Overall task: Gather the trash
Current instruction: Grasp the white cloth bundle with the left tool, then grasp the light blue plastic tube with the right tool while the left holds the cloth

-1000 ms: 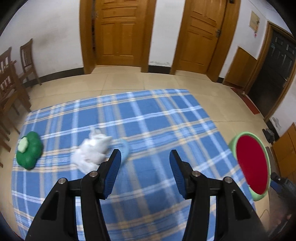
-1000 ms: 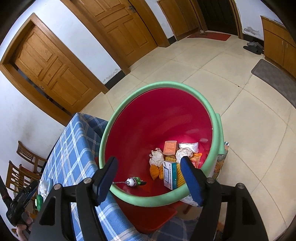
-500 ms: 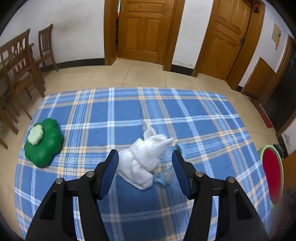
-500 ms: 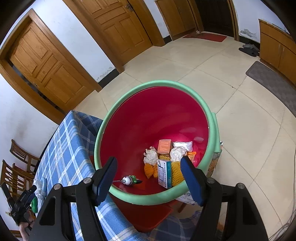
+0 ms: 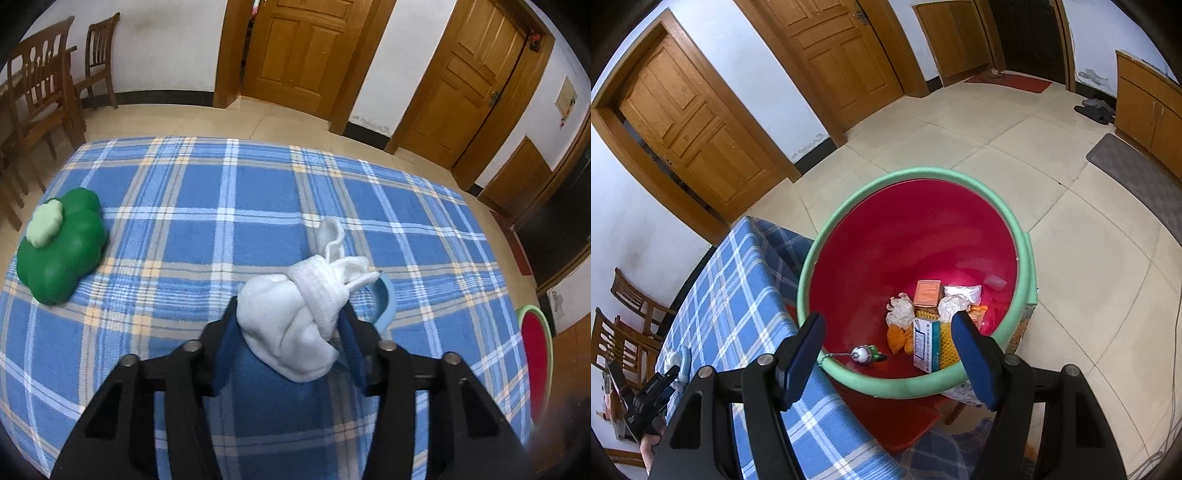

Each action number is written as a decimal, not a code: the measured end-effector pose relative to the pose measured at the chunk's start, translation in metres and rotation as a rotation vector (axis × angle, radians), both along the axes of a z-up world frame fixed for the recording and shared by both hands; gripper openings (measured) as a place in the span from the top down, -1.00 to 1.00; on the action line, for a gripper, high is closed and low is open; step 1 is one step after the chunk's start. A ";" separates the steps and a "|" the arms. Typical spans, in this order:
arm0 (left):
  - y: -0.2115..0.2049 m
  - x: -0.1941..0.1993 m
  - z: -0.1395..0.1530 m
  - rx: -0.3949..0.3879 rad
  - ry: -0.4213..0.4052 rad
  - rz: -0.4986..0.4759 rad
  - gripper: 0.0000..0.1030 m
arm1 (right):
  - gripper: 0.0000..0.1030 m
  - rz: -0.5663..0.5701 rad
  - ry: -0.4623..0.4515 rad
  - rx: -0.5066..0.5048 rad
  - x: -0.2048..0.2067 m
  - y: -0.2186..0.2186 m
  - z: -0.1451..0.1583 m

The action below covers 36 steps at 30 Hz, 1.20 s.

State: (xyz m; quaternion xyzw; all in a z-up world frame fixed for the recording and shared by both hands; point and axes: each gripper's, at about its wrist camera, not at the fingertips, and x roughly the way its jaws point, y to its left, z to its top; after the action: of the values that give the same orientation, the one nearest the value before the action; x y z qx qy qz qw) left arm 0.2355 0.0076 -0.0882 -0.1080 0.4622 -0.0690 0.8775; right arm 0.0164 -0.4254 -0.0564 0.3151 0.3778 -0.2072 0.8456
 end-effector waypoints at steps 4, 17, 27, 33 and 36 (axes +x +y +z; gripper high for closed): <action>-0.001 -0.006 0.003 -0.024 -0.005 -0.005 0.30 | -0.42 0.027 -0.016 -0.003 0.001 0.008 0.007; 0.029 -0.043 0.025 -0.031 -0.059 0.060 0.31 | -0.42 0.174 -0.067 -0.012 0.020 0.067 0.025; 0.066 -0.073 0.021 -0.032 -0.085 0.164 0.31 | -0.42 0.324 -0.073 -0.057 0.046 0.129 0.036; 0.089 -0.084 0.015 -0.035 -0.113 0.230 0.31 | -0.42 0.397 -0.075 -0.091 0.073 0.170 0.039; 0.098 -0.086 0.009 -0.056 -0.115 0.252 0.31 | -0.42 0.437 -0.068 -0.104 0.088 0.191 0.037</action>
State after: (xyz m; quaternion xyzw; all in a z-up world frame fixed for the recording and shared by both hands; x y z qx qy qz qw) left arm 0.1495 0.1058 -0.0793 -0.1856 0.3919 0.0230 0.9008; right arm 0.1044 -0.2340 -0.0196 0.1887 0.3972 -0.0273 0.8977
